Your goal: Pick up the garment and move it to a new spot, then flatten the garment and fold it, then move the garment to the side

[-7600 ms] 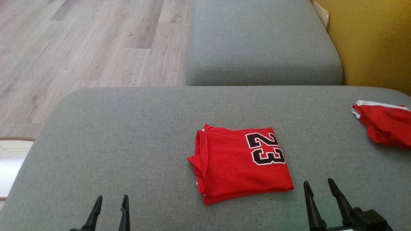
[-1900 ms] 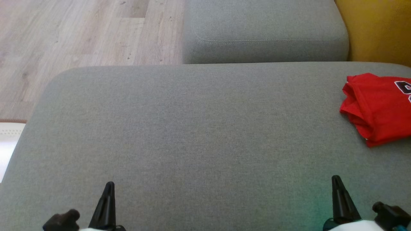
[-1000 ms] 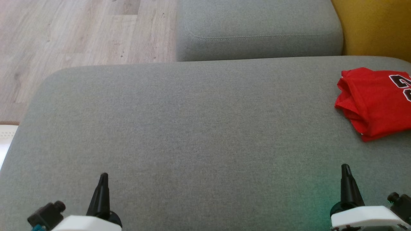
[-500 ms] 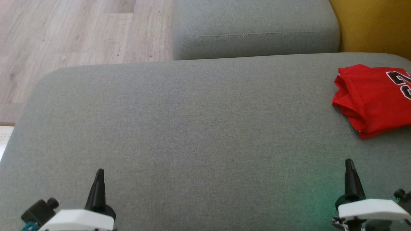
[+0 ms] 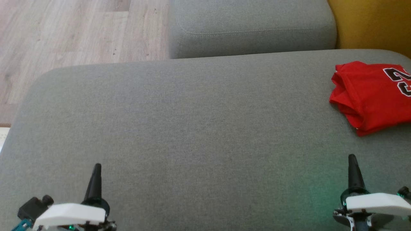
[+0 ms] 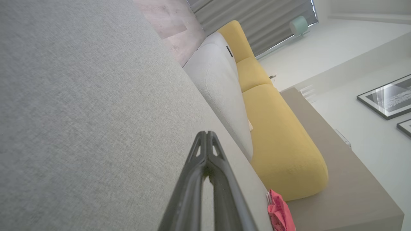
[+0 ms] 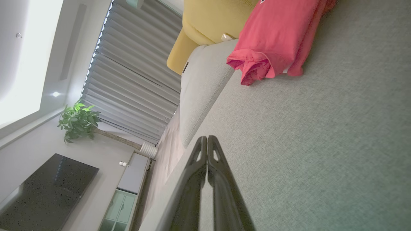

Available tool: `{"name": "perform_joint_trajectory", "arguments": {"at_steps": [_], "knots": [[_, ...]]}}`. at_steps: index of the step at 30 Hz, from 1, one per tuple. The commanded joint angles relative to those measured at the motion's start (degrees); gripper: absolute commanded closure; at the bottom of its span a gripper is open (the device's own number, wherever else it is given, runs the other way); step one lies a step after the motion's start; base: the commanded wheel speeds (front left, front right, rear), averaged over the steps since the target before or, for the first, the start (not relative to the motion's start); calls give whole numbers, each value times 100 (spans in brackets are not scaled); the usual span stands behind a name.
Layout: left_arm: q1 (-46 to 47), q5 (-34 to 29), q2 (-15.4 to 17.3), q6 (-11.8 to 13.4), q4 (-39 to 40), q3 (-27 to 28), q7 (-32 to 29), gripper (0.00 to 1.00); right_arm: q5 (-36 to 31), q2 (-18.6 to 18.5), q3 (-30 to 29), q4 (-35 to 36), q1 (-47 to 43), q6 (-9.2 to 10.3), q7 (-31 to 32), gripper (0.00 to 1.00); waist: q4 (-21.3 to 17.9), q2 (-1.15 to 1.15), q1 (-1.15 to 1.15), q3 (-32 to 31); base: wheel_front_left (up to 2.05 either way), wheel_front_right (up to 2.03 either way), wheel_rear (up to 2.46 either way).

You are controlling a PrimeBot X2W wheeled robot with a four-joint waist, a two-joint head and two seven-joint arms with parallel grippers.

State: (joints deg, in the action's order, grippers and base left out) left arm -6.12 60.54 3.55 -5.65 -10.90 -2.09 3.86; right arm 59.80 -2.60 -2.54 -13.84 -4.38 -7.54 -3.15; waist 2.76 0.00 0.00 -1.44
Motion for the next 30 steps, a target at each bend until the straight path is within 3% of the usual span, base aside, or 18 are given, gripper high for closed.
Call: {"name": "perform_joint_trajectory", "arguments": {"at_steps": [1,30], "knots": [[416,225,99,-53,148,194,-53,100,234,-116,31,150,378,3,67,100,-12,0,0,8,0,0,0],[907,2158,99,-134,-131,463,-544,100,2156,-122,-151,51,788,5,554,100,-175,0,0,103,0,0,0]]}}
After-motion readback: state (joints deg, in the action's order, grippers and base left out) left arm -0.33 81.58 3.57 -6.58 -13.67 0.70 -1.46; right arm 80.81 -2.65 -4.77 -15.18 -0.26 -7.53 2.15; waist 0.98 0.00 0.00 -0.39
